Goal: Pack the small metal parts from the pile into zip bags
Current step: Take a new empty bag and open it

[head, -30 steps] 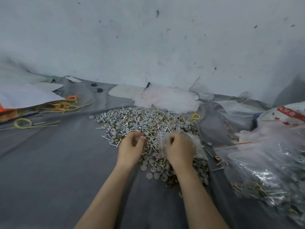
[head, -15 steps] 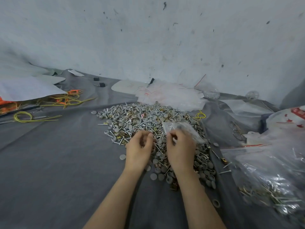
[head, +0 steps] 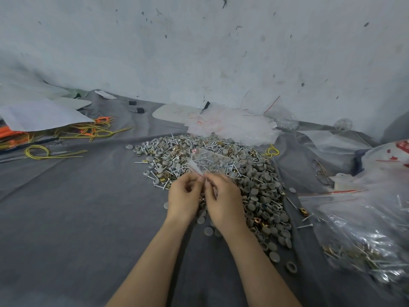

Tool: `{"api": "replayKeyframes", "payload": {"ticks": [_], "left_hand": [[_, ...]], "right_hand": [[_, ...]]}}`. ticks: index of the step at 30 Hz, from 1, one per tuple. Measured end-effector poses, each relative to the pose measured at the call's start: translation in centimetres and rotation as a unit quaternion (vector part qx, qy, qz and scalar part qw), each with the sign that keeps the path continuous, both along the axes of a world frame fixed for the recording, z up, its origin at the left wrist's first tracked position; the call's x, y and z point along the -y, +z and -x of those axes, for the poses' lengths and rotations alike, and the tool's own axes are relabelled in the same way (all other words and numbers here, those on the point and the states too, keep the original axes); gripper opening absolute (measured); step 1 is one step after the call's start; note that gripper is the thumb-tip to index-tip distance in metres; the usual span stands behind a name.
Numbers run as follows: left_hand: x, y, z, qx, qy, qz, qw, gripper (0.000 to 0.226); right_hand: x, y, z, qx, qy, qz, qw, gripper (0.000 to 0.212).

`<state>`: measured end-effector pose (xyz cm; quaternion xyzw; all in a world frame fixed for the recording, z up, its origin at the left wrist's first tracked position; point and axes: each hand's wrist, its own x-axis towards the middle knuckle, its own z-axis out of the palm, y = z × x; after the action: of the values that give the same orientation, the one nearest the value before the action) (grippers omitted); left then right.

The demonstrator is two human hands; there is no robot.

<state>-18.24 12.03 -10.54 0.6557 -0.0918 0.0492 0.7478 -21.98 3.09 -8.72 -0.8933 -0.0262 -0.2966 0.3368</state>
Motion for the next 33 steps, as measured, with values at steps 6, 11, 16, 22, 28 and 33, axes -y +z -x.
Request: {"api": "replayKeyframes", "payload": {"ticks": [6, 11, 16, 22, 28, 33], "left_hand": [[-0.4, 0.5, 0.2, 0.018, -0.008, 0.023, 1.000, 0.019], [-0.5, 0.3, 0.3, 0.062, 0.025, -0.113, 0.991, 0.024], [-0.6, 0.8, 0.9, 0.129, 0.066, -0.237, 0.961, 0.026], [-0.8, 0.6, 0.9, 0.161, 0.079, -0.306, 0.935, 0.031], [-0.8, 1.1, 1.4, 0.157, 0.170, -0.342, 0.911, 0.034], [-0.9, 1.2, 1.7, 0.232, 0.169, -0.330, 0.899, 0.014]], "right_hand": [[0.5, 0.2, 0.0, -0.043, 0.047, -0.154, 0.986, 0.021], [0.6, 0.0, 0.2, -0.051, 0.030, -0.088, 0.994, 0.016], [0.8, -0.1, 0.1, -0.060, 0.011, -0.047, 0.997, 0.026], [2.8, 0.2, 0.0, 0.007, -0.125, -0.083, 0.989, 0.024], [0.0, 0.3, 0.5, 0.088, -0.107, -0.035, 0.990, 0.010], [-0.9, 0.6, 0.8, 0.060, 0.052, -0.098, 0.992, 0.021]]}}
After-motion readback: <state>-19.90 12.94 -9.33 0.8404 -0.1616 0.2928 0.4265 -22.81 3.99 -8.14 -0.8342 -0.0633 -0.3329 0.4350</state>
